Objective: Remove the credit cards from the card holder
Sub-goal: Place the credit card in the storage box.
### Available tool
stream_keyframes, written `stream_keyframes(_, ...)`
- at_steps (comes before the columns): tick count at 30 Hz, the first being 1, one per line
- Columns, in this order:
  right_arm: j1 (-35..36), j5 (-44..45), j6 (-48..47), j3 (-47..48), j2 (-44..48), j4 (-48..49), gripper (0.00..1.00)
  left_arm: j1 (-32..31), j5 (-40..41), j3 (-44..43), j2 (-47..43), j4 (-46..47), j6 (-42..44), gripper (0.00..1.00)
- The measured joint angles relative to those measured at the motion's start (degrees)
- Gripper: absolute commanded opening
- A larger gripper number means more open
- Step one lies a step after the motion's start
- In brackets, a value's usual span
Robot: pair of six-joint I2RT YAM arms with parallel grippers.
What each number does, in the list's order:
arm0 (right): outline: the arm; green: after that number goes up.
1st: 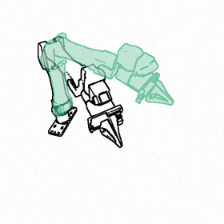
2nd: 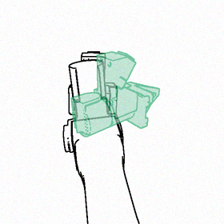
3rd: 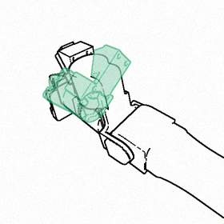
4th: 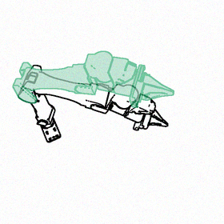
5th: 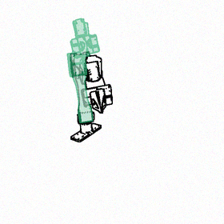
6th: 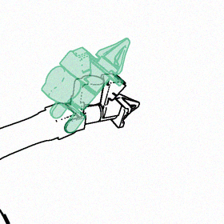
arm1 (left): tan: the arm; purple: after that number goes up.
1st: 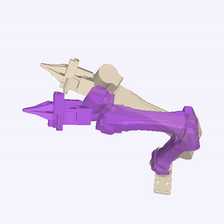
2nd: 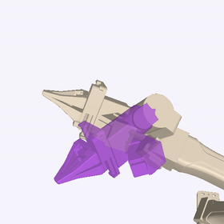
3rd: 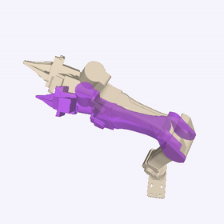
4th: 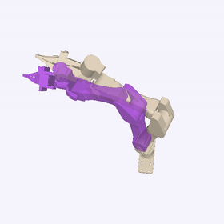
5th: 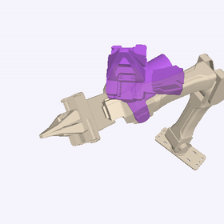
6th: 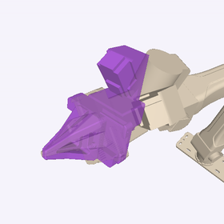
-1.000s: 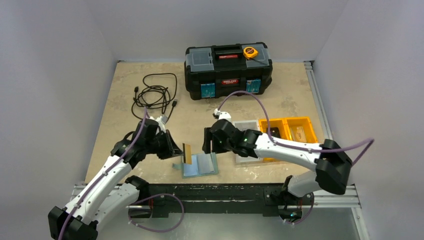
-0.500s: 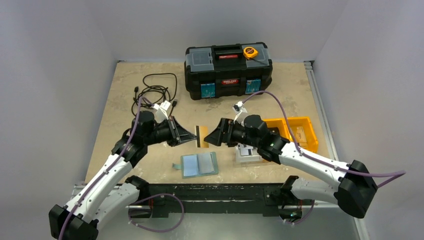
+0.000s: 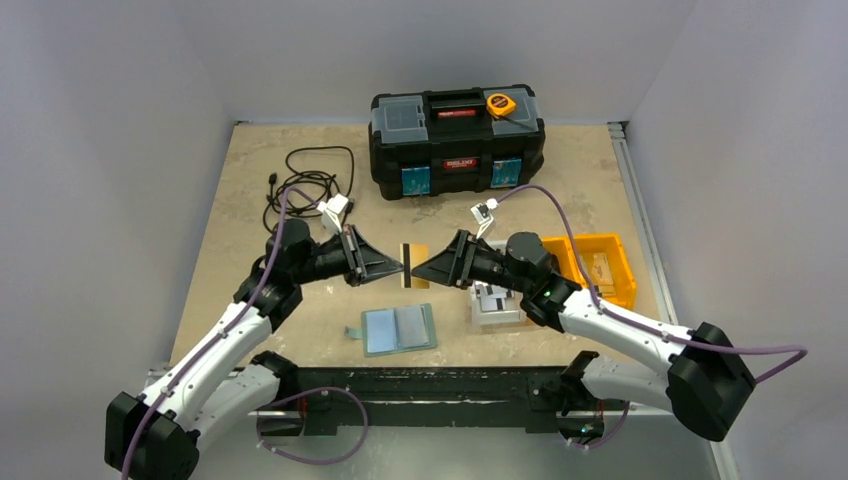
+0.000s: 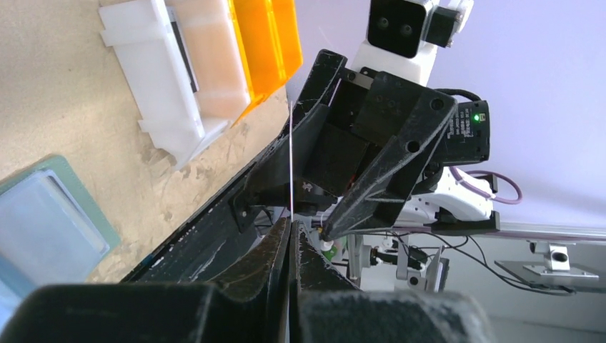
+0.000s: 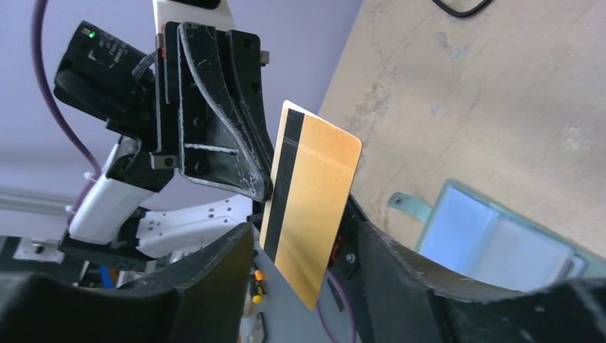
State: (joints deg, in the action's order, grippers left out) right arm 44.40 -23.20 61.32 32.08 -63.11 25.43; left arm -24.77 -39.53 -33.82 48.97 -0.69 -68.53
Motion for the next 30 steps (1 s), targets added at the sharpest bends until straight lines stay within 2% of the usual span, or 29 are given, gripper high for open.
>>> stream_keyframes(4, -0.3, -1.0, 1.8, -0.1, -0.7, 2.7, 0.27, 0.0, -1.3, 0.0, 0.6, 1.5, -0.1, 0.00)
stream_keyframes(6, -0.5, -1.2, 2.1, -0.1, -0.7, 3.0, 0.04, 0.0, -1.8, 0.0, 0.8, 1.7, 0.0, 0.00)
stream_keyframes(7, -0.5, -1.4, 2.1, -0.1, -0.7, 2.9, 0.00, 0.0, -2.1, 0.0, 0.9, 1.7, 0.0, 0.00)
stream_keyframes(8, -0.5, -1.5, 2.1, -0.1, -0.7, 2.9, 0.00, 0.0, -2.1, 0.0, 1.1, 1.6, 0.2, 0.00)
stream_keyframes(12, -0.5, -1.4, 1.6, 0.0, -0.5, 1.5, 0.00, 0.0, -2.2, 0.0, 2.2, -0.9, 1.6, 0.31)
stream_keyframes(14, -0.5, -0.1, 1.0, 0.0, -0.3, -0.9, 0.00, 0.0, -2.3, -0.2, 2.3, -3.5, 3.2, 0.42)
stream_keyframes(17, -0.6, 3.8, -0.5, 0.1, 1.7, -7.6, 0.00, 0.0, -1.9, -1.8, 2.3, -8.9, 5.8, 0.55)
stream_keyframes(19, -0.6, 7.5, -1.6, 0.5, 4.3, -13.3, 0.00, 0.0, -1.4, -3.6, 2.3, -12.6, 8.2, 0.70)
stream_keyframes(22, -1.4, 13.8, -3.5, 2.6, 8.3, -22.7, 0.00, 0.0, -0.5, -6.4, 2.7, -17.2, 11.1, 0.76)
stream_keyframes(30, -7.9, 35.0, -7.8, 11.5, 14.5, -48.7, 0.00, 0.0, 0.1, -9.1, 5.2, -22.9, 16.1, 0.78)
